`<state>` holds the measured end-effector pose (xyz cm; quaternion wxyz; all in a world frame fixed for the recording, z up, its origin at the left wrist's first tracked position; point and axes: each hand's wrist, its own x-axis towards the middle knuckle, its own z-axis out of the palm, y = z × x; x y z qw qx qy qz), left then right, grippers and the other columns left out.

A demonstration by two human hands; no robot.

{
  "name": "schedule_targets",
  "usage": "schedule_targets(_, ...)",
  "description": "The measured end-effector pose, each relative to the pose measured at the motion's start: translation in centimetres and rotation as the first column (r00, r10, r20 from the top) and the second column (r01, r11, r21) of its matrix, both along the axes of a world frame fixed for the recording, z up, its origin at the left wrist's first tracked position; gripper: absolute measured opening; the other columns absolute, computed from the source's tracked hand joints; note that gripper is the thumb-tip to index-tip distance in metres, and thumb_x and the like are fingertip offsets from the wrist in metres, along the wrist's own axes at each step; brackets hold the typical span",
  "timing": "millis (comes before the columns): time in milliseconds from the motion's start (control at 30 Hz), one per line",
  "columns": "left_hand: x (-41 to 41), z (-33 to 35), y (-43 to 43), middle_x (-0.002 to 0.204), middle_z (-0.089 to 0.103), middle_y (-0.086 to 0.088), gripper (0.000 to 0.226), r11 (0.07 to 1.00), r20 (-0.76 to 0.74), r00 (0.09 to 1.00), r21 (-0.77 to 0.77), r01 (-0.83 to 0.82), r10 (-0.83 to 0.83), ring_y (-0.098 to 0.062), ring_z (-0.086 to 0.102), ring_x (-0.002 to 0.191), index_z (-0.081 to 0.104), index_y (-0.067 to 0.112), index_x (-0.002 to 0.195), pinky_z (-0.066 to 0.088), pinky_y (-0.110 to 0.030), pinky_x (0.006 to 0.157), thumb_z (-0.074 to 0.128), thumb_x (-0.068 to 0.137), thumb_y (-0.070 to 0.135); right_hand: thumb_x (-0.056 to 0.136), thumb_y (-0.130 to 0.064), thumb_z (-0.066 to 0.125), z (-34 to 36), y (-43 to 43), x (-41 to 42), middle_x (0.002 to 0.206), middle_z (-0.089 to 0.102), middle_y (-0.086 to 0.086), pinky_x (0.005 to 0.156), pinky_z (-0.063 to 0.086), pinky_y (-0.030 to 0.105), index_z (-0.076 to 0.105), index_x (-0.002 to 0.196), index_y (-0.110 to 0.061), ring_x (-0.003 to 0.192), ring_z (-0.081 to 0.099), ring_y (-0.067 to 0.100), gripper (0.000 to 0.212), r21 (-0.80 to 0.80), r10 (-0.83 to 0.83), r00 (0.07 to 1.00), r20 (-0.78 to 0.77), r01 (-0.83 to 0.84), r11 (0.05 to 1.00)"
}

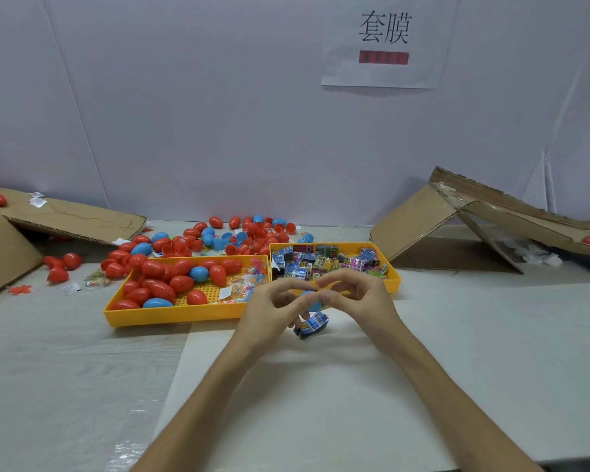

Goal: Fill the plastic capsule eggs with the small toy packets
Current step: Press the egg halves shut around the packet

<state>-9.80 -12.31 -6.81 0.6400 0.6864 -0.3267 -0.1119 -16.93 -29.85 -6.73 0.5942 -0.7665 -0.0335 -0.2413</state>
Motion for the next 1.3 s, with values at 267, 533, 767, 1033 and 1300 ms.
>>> schedule_targets(267, 0.3, 0.1, 0.2, 0.077, 0.076, -0.005, 0.033, 0.994, -0.108, 0.991, -0.074, -0.084, 0.076, -0.016, 0.068, 0.063, 0.070, 0.026, 0.103, 0.054, -0.026, 0.059, 0.066, 0.081, 0.051, 0.080, -0.023, 0.083, -0.2, 1.0, 0.1, 0.098, 0.068, -0.007, 0.065, 0.055, 0.030, 0.068, 0.095, -0.032, 0.076, 0.063, 0.009, 0.023, -0.072, -0.252, 0.949, 0.188, 0.269, 0.960)
schedule_targets(533, 0.0, 0.0, -0.1, 0.080, 0.076, -0.004, 0.035, 0.973, -0.251, 0.965, -0.190, -0.131, 0.081, -0.018, 0.071, 0.065, 0.071, 0.027, 0.104, 0.058, -0.024, 0.059, 0.071, 0.077, 0.049, 0.079, -0.027, 0.086, -1.2, 2.5, 0.0, 0.091, 0.059, -0.005, 0.069, 0.043, 0.008, 0.062, 0.096, -0.013, 0.073, 0.058, 0.009, 0.032, -0.387, -0.217, 0.829, 0.516, 0.451, 0.804)
schedule_targets(767, -0.4, -0.3, -0.5, 0.079, 0.076, -0.003, 0.046, 0.973, -0.327, 0.945, -0.212, -0.093, 0.019, -0.017, 0.072, 0.070, 0.070, 0.021, 0.110, 0.061, -0.030, 0.067, 0.073, 0.073, 0.048, 0.078, -0.022, 0.087, -1.6, 3.4, 0.0, 0.094, 0.063, 0.004, 0.078, 0.053, 0.017, 0.069, 0.097, -0.004, 0.082, 0.063, 0.015, 0.032, -0.401, -0.251, 0.783, 0.569, 0.531, 0.747)
schedule_targets(1033, -0.7, -0.3, -0.2, 0.106, 0.075, -0.020, 0.041, 0.963, -0.418, 0.903, -0.270, -0.018, -0.100, -0.031, 0.070, 0.097, 0.063, 0.010, 0.108, 0.053, -0.041, 0.085, 0.071, 0.082, 0.040, 0.077, -0.008, 0.086, -2.1, 3.5, 0.3, 0.097, 0.064, 0.010, 0.090, 0.044, 0.008, 0.071, 0.095, 0.000, 0.094, 0.059, 0.010, 0.025, -0.393, -0.287, 0.734, 0.616, 0.602, 0.695)
schedule_targets(1300, -0.4, -0.4, -0.2, 0.108, 0.069, -0.019, 0.026, 0.951, -0.481, 0.862, -0.310, 0.003, -0.160, -0.034, 0.066, 0.104, 0.061, 0.015, 0.097, 0.049, -0.047, 0.092, 0.070, 0.088, 0.038, 0.078, -0.001, 0.083, -2.5, 3.5, 0.5, 0.098, 0.063, 0.012, 0.090, 0.046, 0.009, 0.071, 0.096, 0.001, 0.094, 0.061, 0.014, 0.022, -0.413, -0.262, 0.727, 0.635, 0.605, 0.680)
